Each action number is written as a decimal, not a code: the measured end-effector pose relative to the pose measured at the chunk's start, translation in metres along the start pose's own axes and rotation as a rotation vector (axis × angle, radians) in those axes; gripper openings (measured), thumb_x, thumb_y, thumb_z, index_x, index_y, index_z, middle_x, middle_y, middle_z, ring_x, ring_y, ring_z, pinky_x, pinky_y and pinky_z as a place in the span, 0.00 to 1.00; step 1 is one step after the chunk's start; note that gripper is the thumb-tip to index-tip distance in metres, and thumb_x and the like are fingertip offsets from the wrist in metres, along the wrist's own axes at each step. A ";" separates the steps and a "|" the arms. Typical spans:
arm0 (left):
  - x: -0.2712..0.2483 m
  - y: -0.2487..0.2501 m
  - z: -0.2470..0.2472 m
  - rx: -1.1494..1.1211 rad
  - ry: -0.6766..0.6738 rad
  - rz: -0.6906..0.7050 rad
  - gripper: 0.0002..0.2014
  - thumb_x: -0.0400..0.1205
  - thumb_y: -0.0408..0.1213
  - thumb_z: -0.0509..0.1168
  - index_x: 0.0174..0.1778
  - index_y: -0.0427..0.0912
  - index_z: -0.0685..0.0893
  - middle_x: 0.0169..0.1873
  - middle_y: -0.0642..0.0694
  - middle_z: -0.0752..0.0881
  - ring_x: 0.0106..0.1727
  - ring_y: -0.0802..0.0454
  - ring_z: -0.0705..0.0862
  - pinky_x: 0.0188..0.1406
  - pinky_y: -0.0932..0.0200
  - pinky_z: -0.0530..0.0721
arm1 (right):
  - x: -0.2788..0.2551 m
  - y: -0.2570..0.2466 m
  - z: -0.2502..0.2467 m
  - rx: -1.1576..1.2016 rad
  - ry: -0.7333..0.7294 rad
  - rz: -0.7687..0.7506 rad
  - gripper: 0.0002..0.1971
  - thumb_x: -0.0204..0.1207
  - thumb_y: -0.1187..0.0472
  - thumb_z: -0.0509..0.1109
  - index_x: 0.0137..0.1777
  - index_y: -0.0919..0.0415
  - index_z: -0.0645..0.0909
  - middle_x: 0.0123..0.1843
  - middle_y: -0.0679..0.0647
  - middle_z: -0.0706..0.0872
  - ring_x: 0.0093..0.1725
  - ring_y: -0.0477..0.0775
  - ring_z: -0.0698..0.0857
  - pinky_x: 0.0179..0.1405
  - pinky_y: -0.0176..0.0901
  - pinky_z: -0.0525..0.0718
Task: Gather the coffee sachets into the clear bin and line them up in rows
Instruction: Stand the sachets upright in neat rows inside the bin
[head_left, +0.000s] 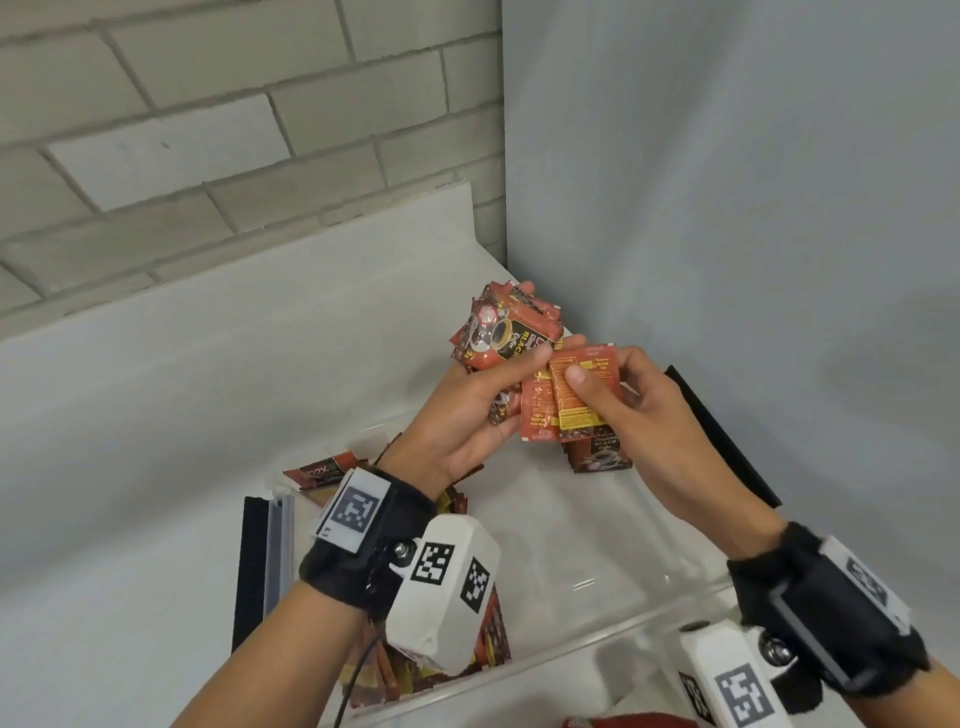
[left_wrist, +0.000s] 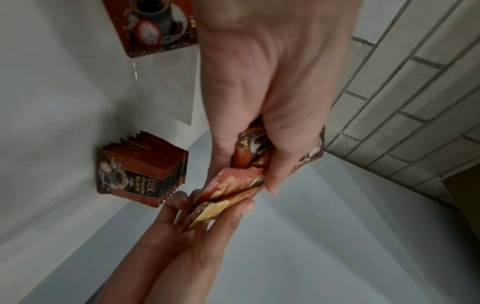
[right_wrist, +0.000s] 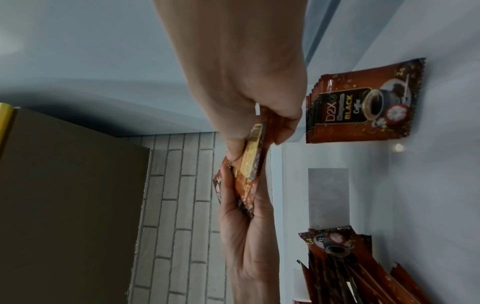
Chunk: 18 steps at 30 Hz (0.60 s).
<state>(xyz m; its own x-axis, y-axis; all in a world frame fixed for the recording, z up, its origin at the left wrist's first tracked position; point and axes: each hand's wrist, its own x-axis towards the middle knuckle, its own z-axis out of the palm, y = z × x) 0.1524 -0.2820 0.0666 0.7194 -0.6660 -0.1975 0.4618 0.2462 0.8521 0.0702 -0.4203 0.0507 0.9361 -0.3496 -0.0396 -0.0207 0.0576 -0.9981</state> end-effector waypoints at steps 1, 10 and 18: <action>0.000 -0.001 0.001 0.006 0.000 0.003 0.19 0.77 0.33 0.68 0.65 0.37 0.81 0.62 0.36 0.86 0.64 0.40 0.84 0.67 0.39 0.79 | 0.000 0.001 0.000 -0.003 -0.005 -0.003 0.20 0.70 0.48 0.72 0.58 0.58 0.78 0.55 0.54 0.89 0.51 0.46 0.90 0.45 0.36 0.86; 0.000 0.006 -0.008 0.142 0.028 -0.049 0.19 0.78 0.27 0.68 0.66 0.34 0.80 0.59 0.34 0.87 0.59 0.36 0.87 0.54 0.33 0.85 | 0.003 -0.001 -0.002 0.066 0.145 -0.124 0.12 0.74 0.54 0.72 0.51 0.57 0.75 0.45 0.53 0.89 0.45 0.50 0.89 0.47 0.46 0.88; -0.007 0.008 -0.004 0.246 -0.174 -0.175 0.20 0.78 0.30 0.69 0.67 0.40 0.79 0.62 0.36 0.86 0.63 0.39 0.85 0.59 0.39 0.85 | 0.001 -0.005 -0.002 0.060 0.115 -0.182 0.09 0.75 0.58 0.72 0.53 0.56 0.78 0.45 0.49 0.89 0.46 0.46 0.90 0.43 0.38 0.87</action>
<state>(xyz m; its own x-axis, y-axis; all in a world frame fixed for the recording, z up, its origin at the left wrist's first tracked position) 0.1531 -0.2721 0.0731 0.5313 -0.7985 -0.2830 0.4161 -0.0450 0.9082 0.0705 -0.4225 0.0551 0.8762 -0.4633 0.1327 0.1692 0.0380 -0.9848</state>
